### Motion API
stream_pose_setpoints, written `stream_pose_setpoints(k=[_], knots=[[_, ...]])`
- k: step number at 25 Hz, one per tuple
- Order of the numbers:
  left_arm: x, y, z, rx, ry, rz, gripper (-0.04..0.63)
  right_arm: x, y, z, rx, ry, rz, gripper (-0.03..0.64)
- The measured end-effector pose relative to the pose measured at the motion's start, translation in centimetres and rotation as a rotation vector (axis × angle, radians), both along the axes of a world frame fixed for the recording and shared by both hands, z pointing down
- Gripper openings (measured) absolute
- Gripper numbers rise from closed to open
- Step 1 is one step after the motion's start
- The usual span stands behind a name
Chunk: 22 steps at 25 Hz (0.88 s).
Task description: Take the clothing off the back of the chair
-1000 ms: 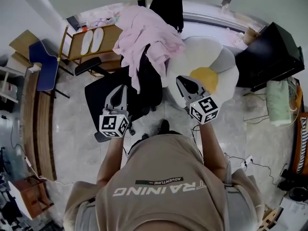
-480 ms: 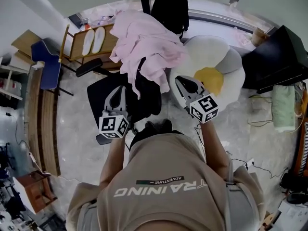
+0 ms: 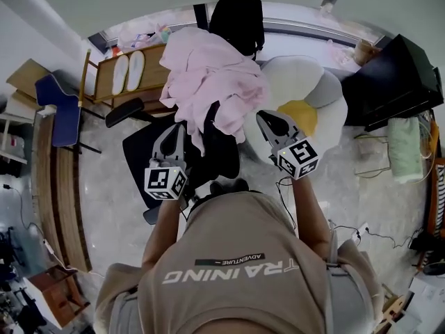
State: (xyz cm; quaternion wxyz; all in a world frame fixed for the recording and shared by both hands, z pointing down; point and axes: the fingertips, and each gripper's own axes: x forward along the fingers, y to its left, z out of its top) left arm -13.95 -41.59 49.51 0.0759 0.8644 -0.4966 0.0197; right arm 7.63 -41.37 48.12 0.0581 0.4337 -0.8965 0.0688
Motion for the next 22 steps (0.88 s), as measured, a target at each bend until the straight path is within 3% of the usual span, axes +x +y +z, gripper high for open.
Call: stream_pose_setpoints(k=[5, 11, 22], knots=[[0.7, -0.6, 0.4, -0.003, 0.012, 0.073, 0.014, 0.8, -0.5, -1.0, 0.024, 0.006, 0.087, 0.041], [2.2, -0.7, 0.9, 0.001, 0.011, 0.101, 0.014, 2.0, -1.0, -2.4, 0.073, 0.004, 0.114, 0.041], [0.0, -1.7, -1.1, 0.029, -0.005, -0.023, 0.014, 2.1, -4.2, -3.1, 0.115, 0.023, 0.073, 0.041]])
